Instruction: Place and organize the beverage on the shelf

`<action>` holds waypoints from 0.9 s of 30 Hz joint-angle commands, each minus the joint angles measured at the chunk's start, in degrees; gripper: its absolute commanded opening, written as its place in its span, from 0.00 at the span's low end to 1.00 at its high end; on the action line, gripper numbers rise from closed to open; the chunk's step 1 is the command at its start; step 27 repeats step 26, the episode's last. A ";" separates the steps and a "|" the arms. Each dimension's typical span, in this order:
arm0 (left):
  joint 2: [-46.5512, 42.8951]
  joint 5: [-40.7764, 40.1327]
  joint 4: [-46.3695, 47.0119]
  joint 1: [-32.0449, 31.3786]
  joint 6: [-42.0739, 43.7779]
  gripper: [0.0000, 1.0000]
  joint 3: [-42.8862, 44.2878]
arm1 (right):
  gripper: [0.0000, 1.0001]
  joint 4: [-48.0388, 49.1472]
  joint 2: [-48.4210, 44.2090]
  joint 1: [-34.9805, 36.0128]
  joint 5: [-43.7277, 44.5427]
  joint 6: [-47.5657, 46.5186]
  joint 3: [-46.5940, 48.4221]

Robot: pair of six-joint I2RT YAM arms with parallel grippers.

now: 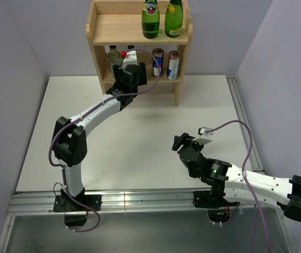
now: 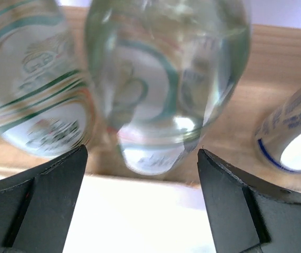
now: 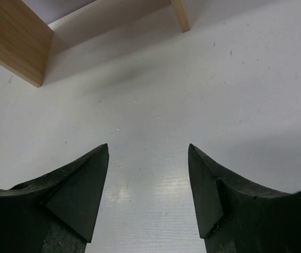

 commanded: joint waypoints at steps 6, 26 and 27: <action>-10.82 -3.89 2.53 -2.82 -2.57 0.92 -9.78 | 0.70 0.34 -0.46 0.46 1.83 1.42 0.85; -79.99 -12.42 -7.23 -22.52 -15.06 0.98 -61.31 | 0.83 18.44 4.36 2.74 -1.25 -48.22 34.32; -79.99 -12.42 -7.23 -22.52 -15.06 0.98 -61.31 | 0.83 18.44 4.36 2.74 -1.25 -48.22 34.32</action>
